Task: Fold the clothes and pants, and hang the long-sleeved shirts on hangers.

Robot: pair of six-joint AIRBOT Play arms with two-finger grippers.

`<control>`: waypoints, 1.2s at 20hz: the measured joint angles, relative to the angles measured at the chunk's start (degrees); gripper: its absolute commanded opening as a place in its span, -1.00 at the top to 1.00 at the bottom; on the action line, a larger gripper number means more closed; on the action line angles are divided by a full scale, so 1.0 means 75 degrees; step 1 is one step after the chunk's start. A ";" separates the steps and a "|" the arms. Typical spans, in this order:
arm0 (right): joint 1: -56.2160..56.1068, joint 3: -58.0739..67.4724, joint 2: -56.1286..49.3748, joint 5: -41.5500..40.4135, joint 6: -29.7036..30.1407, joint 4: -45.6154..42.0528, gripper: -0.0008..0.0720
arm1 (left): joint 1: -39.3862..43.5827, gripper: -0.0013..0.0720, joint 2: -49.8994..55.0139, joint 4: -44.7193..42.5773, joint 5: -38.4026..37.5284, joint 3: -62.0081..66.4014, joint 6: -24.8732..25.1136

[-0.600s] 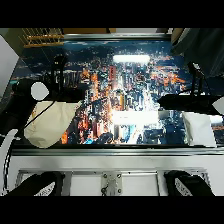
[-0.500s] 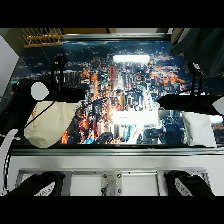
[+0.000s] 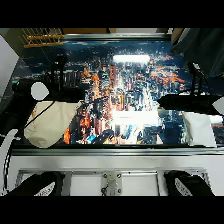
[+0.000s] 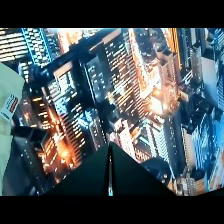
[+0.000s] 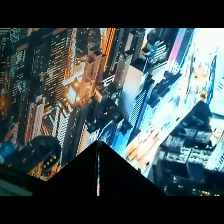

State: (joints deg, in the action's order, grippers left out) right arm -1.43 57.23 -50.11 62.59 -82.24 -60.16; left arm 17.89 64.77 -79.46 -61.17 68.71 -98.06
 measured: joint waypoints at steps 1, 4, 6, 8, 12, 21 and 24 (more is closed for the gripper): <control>0.0000 0.0000 0.0000 0.0000 -0.0003 -0.0003 0.94 | -0.0009 0.95 0.0000 -0.0017 0.0058 0.0000 0.0000; 0.0000 0.0000 0.0000 -0.0003 -0.0003 -0.0003 0.94 | -0.0204 0.95 -0.0003 -0.0259 0.0239 0.0006 -0.0006; 0.0000 0.0000 0.0000 0.0000 -0.0003 -0.0003 0.94 | -0.0452 0.95 -0.0026 -0.0329 0.0332 0.0009 0.0006; 0.0000 0.0000 0.0000 -0.0003 -0.0003 -0.0003 0.94 | -0.0831 0.81 -0.0073 -0.0364 0.0297 0.0012 0.0353; 0.0000 0.0000 0.0000 -0.0003 0.0000 -0.0003 0.94 | -0.2256 -1.00 -0.0146 -0.0425 -0.0259 -0.0114 0.1195; 0.0000 0.0000 0.0000 -0.0003 -0.0003 -0.0003 0.94 | -0.5461 -1.00 0.0682 -0.0466 0.0420 -0.2273 0.1690; 0.0000 0.0000 0.0000 -0.0003 -0.0003 -0.0003 0.94 | -0.5642 -0.88 0.1204 -0.0458 0.0746 -0.2693 0.1719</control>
State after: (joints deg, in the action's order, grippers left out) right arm -1.43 57.23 -50.11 62.57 -82.26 -60.18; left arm -24.43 73.80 -82.89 -55.57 48.51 -85.17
